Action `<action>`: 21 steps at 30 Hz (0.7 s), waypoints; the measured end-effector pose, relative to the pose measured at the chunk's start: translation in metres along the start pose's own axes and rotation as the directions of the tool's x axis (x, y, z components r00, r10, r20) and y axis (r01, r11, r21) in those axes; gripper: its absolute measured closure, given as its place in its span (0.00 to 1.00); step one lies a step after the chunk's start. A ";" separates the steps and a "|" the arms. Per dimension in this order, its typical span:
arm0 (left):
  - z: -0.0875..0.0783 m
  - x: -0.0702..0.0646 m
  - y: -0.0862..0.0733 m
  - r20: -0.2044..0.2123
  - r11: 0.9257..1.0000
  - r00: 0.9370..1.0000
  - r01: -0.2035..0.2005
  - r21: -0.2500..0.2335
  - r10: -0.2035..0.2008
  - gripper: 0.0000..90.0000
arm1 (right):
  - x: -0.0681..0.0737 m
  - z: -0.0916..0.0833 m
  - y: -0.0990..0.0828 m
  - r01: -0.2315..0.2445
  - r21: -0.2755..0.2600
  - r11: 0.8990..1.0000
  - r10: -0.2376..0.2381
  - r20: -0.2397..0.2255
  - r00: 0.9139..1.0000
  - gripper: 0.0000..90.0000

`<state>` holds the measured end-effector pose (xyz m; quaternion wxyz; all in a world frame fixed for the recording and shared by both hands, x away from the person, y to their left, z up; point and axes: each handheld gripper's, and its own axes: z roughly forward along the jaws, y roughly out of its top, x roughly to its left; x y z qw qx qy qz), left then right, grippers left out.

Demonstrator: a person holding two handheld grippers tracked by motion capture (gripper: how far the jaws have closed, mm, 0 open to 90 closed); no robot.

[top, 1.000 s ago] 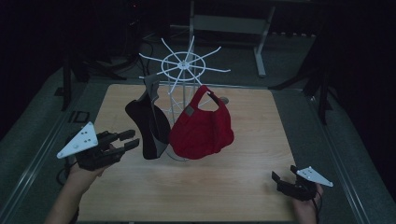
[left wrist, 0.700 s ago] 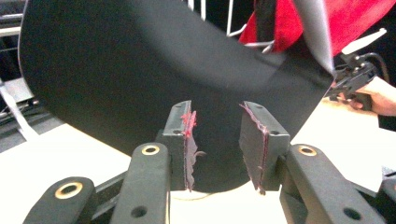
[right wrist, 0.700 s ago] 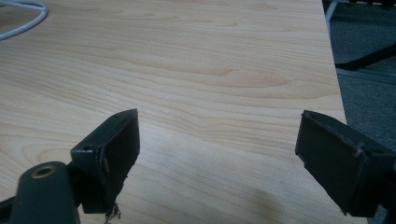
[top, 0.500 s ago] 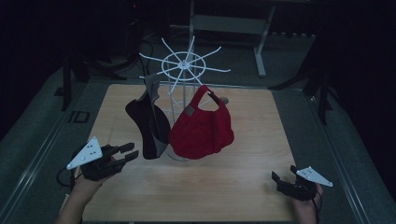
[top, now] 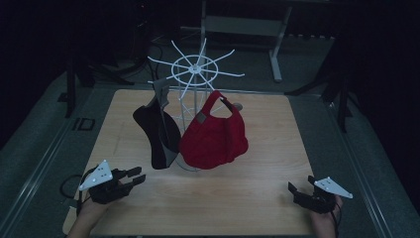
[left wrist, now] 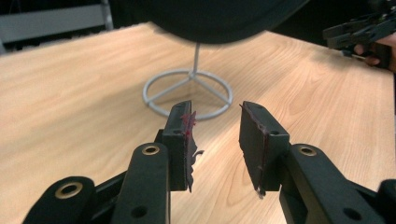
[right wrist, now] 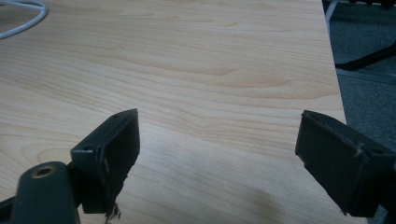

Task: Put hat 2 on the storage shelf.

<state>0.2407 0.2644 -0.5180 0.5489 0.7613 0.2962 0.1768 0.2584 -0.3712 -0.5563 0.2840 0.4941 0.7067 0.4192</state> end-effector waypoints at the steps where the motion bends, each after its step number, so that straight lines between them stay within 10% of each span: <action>1: 0.000 0.001 -0.003 -0.004 1.000 1.000 0.007 0.007 -0.007 0.72 | 0.000 0.000 0.000 0.000 0.000 1.000 0.000 0.000 1.000 0.15; 21: -0.005 -0.002 -0.041 -0.069 0.996 0.998 0.014 0.083 -0.008 0.72 | 0.001 0.000 0.000 0.017 -0.011 1.000 -0.017 0.012 1.000 0.15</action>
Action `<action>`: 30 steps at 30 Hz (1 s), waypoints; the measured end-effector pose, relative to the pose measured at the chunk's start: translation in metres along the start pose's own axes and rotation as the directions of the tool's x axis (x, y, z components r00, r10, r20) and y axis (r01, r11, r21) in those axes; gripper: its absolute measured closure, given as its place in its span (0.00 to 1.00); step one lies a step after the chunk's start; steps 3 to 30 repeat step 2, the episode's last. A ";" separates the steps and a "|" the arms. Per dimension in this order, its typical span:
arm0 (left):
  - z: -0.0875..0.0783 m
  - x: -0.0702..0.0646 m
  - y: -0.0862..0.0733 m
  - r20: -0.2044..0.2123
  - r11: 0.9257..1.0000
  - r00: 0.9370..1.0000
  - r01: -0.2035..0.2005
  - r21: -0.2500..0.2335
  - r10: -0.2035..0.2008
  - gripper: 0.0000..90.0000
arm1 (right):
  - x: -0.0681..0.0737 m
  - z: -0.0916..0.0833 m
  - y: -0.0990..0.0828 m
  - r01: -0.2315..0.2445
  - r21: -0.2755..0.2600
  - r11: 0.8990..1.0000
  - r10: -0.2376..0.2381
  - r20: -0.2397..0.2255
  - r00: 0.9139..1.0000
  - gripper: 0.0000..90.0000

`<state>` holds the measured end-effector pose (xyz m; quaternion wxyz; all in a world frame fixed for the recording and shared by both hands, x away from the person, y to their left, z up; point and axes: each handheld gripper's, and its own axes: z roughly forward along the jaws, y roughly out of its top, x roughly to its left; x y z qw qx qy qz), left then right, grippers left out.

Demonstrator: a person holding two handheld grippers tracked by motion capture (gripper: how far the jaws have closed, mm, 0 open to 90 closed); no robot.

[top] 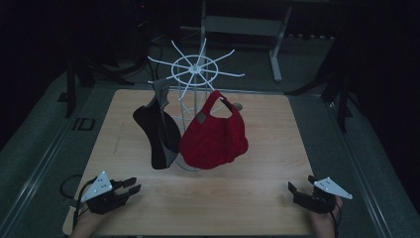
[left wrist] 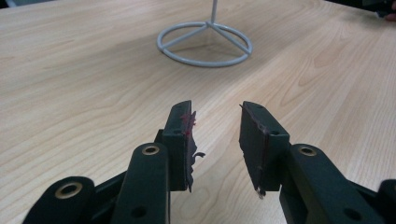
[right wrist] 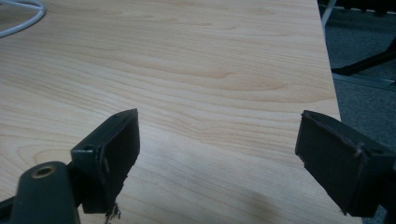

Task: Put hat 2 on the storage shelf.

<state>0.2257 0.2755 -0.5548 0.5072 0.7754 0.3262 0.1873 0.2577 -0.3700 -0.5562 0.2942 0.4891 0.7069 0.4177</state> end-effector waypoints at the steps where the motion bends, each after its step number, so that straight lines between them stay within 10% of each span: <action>1: 0.000 -0.001 -0.001 0.002 1.000 1.000 -0.002 0.004 0.002 0.72 | 0.000 0.000 0.000 0.001 0.001 1.000 -0.001 -0.003 1.000 0.15; 30: 0.000 -0.001 -0.001 0.002 1.000 1.000 -0.002 0.004 0.002 0.72 | 0.000 0.000 0.000 0.001 0.001 1.000 -0.001 -0.003 1.000 0.15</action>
